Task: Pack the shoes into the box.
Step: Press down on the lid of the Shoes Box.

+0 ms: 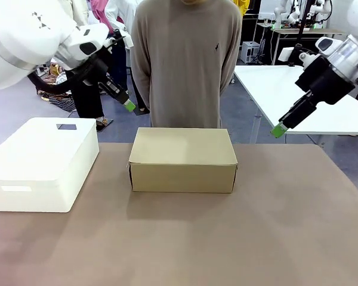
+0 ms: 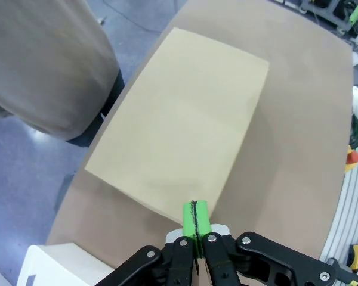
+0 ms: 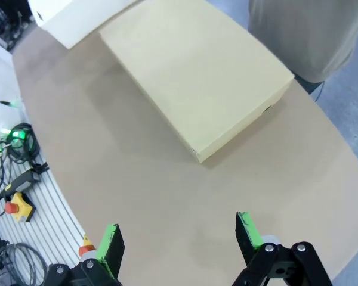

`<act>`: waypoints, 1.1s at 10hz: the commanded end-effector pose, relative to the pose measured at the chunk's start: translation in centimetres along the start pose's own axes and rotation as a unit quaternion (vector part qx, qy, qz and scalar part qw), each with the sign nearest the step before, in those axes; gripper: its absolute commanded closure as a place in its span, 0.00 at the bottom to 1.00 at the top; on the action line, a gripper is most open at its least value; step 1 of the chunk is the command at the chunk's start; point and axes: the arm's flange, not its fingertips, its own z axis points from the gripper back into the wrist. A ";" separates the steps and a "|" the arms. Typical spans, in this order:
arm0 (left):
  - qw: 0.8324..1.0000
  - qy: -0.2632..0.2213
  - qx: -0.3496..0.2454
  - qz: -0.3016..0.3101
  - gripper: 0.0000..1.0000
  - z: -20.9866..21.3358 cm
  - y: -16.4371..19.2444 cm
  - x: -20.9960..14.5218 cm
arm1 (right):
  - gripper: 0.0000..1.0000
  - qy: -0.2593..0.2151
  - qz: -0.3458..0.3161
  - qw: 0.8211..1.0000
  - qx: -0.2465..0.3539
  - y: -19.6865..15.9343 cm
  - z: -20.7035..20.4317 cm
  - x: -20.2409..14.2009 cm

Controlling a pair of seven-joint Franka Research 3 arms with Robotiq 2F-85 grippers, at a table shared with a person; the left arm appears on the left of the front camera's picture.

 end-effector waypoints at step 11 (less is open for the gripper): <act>0.999 -0.012 -0.028 0.043 1.00 -1.4 0.3 3.2 | 0.00 -0.010 -0.001 1.000 -0.015 0.6 0.1 0.1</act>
